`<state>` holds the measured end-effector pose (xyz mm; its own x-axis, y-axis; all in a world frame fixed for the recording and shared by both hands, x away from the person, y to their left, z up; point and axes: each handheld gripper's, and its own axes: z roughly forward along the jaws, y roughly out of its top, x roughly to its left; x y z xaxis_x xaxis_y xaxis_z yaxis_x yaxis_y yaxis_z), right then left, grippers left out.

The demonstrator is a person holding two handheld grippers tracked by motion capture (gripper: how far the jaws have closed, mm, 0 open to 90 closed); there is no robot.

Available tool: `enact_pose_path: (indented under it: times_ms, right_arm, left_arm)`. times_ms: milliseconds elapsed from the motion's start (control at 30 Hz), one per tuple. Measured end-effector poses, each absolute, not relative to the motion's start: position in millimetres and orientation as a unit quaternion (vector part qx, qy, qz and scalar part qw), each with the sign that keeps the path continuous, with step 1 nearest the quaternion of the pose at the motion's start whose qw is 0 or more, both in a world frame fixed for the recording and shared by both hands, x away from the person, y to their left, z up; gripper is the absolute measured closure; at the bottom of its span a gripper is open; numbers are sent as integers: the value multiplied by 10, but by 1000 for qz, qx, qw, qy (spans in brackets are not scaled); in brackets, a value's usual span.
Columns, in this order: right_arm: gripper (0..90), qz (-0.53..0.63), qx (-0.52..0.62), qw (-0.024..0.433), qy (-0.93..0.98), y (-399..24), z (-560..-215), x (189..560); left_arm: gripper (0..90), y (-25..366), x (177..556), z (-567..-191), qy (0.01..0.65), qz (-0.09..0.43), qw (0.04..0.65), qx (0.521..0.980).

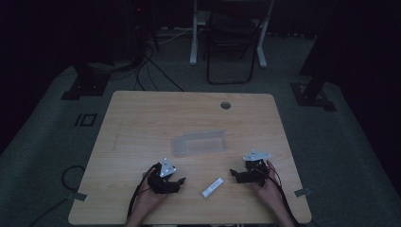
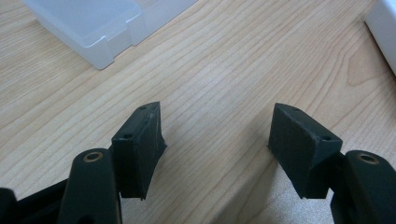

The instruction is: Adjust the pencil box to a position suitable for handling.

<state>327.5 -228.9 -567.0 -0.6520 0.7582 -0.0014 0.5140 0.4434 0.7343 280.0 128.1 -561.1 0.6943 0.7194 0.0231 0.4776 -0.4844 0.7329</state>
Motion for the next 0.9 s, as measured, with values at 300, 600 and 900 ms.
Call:
enact_pose_path:
  times_ms: [300, 600, 900]
  right_arm:
    - [126, 364, 383, 168, 832, -2288, -5670, 3267]
    - [126, 364, 383, 168, 832, -2288, -5670, 3267]
    - [126, 364, 383, 168, 832, -2289, -5670, 3267]
  left_arm:
    - [412, 1294, 2795, -5609, 353, 166, 368, 844]
    - [456, 1253, 2791, -5523, 339, 170, 361, 852]
    - [455, 1298, 2849, -5293, 331, 192, 371, 846]
